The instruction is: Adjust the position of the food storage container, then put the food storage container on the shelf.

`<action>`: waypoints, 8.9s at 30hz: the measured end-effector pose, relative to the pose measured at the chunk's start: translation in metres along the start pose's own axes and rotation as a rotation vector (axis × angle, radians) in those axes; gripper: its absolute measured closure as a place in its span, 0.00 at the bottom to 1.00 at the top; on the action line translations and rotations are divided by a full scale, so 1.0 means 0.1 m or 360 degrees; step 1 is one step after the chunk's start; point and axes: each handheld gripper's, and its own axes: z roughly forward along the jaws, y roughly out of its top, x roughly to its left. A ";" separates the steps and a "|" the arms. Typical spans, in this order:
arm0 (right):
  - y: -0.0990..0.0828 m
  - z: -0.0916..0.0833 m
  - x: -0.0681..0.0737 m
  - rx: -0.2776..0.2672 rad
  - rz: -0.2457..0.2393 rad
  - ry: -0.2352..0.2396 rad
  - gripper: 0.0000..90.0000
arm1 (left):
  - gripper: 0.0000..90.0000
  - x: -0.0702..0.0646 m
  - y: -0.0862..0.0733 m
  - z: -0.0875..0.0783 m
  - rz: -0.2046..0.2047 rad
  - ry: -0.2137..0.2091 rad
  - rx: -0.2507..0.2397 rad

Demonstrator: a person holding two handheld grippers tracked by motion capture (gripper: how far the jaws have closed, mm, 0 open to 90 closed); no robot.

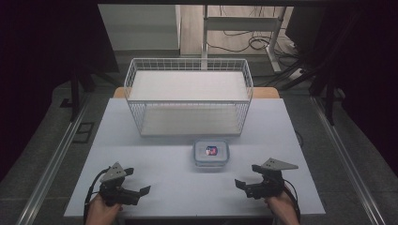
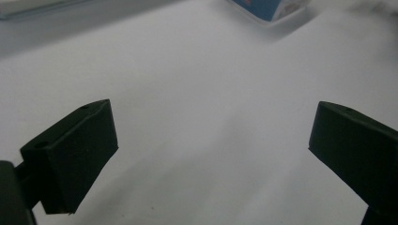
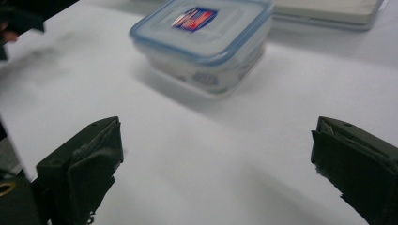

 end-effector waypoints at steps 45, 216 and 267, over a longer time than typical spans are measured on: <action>0.42 0.29 -0.13 0.0147 -0.0028 -0.0204 0.51 | 0.28 -0.03 0.46 0.34 0.0104 -0.0012 0.0099; 0.31 0.56 0.40 0.0224 0.0249 0.0531 0.71 | 0.64 -0.29 0.41 0.60 -0.0305 -0.0683 0.0151; 1.10 0.42 0.23 0.0035 0.0262 0.0638 0.65 | 0.65 -0.02 1.22 0.37 -0.0344 -0.0723 -0.0051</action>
